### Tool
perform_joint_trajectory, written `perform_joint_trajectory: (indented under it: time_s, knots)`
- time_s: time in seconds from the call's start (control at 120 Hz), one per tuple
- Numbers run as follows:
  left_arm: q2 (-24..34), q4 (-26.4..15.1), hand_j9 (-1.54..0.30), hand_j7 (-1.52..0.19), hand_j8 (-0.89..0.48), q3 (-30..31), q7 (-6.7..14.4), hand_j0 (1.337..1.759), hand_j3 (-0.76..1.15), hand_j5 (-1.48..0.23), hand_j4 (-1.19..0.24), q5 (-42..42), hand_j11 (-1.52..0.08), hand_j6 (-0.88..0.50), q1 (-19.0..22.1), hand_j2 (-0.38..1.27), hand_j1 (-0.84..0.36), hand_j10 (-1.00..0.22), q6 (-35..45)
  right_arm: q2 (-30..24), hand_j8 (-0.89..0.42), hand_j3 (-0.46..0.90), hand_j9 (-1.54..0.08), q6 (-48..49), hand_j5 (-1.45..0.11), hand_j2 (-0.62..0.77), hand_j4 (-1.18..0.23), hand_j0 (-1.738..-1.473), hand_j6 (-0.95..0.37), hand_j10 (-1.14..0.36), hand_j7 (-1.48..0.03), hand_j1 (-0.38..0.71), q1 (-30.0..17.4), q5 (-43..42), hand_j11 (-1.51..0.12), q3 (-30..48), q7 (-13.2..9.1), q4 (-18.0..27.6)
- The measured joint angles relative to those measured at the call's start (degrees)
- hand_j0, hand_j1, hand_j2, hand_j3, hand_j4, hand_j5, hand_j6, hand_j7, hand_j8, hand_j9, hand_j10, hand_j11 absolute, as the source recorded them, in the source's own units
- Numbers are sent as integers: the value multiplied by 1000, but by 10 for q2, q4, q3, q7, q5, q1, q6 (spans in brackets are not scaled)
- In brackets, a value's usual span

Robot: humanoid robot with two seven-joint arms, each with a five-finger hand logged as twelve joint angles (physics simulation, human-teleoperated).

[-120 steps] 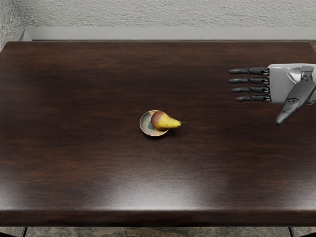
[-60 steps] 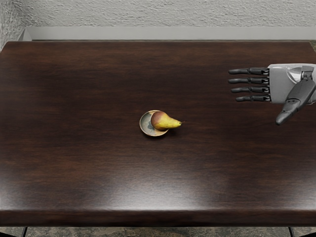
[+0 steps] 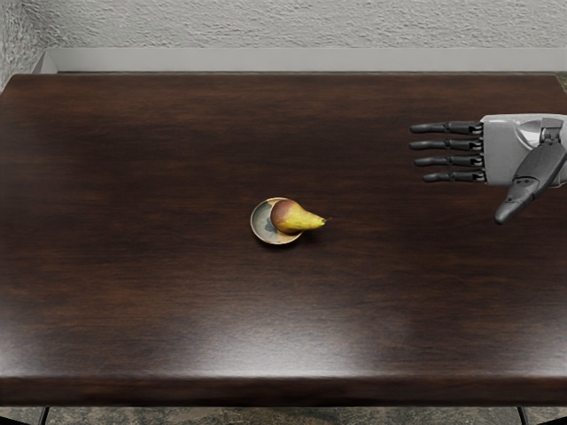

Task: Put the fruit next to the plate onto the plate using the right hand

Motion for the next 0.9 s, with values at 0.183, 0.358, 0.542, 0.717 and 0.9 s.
perform_joint_trajectory:
  time_s: [0.183, 0.358, 0.542, 0.717, 0.9]
  knots:
    - [0, 0, -13, -13, -10, 0, 0, 1658, 0, -13, -10, 0, -13, -10, 0, 2, 337, -10, 0, 0, 2, 0, 0, 0, 0, 0, 0, -1658, 2, 1, 0, -349, 0, 0, 0, 0, 0, 0]
    - [0, 0, -13, -13, -10, 0, 0, 1658, 0, -13, -10, 0, -13, -10, 0, 2, 337, -10, 0, 0, 2, 0, 0, 0, 0, 0, 0, -1658, 2, 1, 0, -349, 0, 0, 0, 0, 0, 0]
    - [0, 0, -13, -13, -10, 0, 0, 1658, 0, -13, -10, 0, -13, -10, 0, 2, 337, -10, 0, 0, 2, 0, 0, 0, 0, 0, 0, -1658, 2, 1, 0, -349, 0, 0, 0, 0, 0, 0]
    - [0, 0, -13, -13, -10, 0, 0, 1658, 0, -13, -10, 0, -13, -10, 0, 2, 337, -10, 0, 0, 2, 0, 0, 0, 0, 0, 0, -1658, 2, 1, 0, -349, 0, 0, 0, 0, 0, 0]
    - [0, 0, -13, -13, -10, 0, 0, 1658, 0, -13, -10, 0, -13, -10, 0, 2, 337, -10, 0, 0, 2, 0, 0, 0, 0, 0, 0, -1658, 2, 1, 0, -349, 0, 0, 0, 0, 0, 0]
